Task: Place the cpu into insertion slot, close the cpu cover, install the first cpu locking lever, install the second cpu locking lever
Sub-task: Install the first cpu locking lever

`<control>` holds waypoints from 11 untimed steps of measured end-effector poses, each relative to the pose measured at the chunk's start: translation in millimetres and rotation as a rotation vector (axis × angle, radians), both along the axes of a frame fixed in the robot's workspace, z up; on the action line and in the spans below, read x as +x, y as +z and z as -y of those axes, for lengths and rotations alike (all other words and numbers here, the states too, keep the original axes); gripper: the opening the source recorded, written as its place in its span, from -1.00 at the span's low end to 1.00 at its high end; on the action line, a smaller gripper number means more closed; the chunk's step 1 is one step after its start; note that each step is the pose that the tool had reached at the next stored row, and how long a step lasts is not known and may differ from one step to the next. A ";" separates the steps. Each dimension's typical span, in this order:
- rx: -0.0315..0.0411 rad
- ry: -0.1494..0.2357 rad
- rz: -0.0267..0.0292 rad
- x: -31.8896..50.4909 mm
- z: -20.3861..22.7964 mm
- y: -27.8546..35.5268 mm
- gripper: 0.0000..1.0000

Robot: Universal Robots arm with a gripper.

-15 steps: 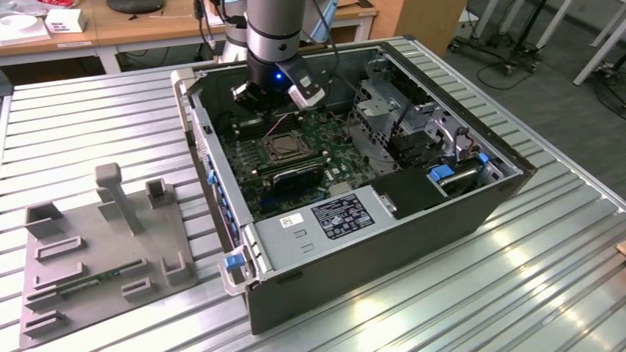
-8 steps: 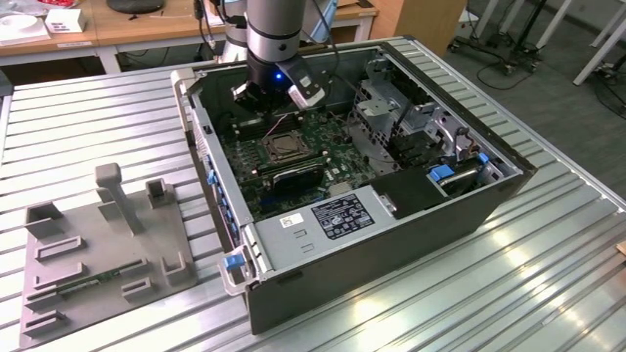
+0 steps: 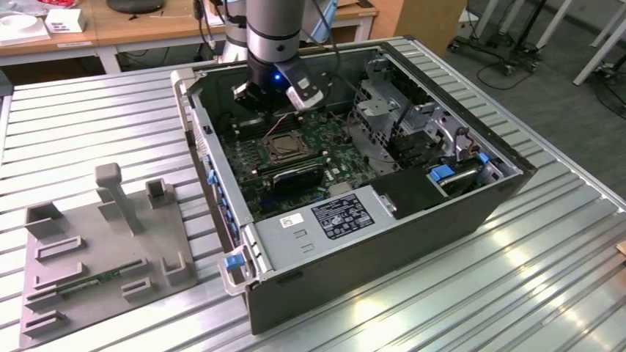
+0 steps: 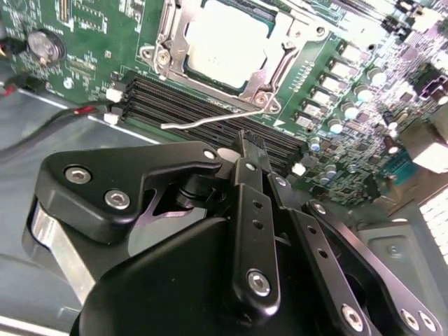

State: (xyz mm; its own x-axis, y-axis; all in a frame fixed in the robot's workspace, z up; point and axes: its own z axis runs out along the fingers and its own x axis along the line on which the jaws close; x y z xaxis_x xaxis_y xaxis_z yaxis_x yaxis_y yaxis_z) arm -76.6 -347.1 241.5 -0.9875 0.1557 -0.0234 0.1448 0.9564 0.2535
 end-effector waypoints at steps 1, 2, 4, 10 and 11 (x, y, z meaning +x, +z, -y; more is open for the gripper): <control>0.0027 -0.010 0.0001 0.0 0.0 -0.2 -0.80; 0.0061 -0.019 0.0000 0.1 0.0 -0.4 -0.80; 0.0105 -0.037 0.0001 0.0 -0.1 -0.6 -0.80; 0.0106 -0.044 0.0001 0.0 0.0 -0.6 -0.80; 0.0106 -0.044 0.0001 0.0 0.0 -0.6 -0.80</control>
State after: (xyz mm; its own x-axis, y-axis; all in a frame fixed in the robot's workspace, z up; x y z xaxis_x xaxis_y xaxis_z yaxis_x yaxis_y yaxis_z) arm -76.6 -347.1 241.0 -0.9796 0.1997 -0.0216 0.1871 0.9463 0.2637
